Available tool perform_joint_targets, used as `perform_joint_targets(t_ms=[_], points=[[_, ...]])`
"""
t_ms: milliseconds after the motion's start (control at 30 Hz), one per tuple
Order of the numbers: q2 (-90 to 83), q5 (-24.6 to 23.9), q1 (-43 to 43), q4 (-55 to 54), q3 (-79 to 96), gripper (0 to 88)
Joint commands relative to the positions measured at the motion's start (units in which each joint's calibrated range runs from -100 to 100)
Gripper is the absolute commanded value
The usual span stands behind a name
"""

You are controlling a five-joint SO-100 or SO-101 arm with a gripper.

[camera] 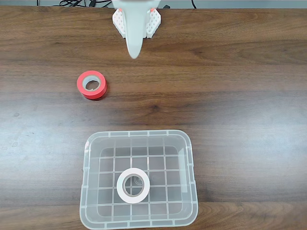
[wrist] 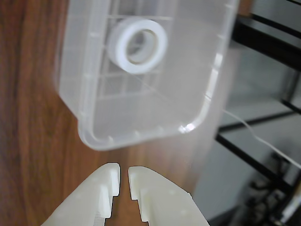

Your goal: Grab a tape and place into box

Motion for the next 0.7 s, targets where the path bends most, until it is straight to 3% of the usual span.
perform_joint_targets(t_ms=[0,267,367,667], points=[[-17.8,0.0,0.0,1.3,11.6,1.4],[-40.4,0.8,-0.1,-3.4,48.0,1.4],[-49.6,3.9,-0.1,-14.0,64.1,1.4],[-75.8,3.9,0.6,-42.6,112.8,1.7]])
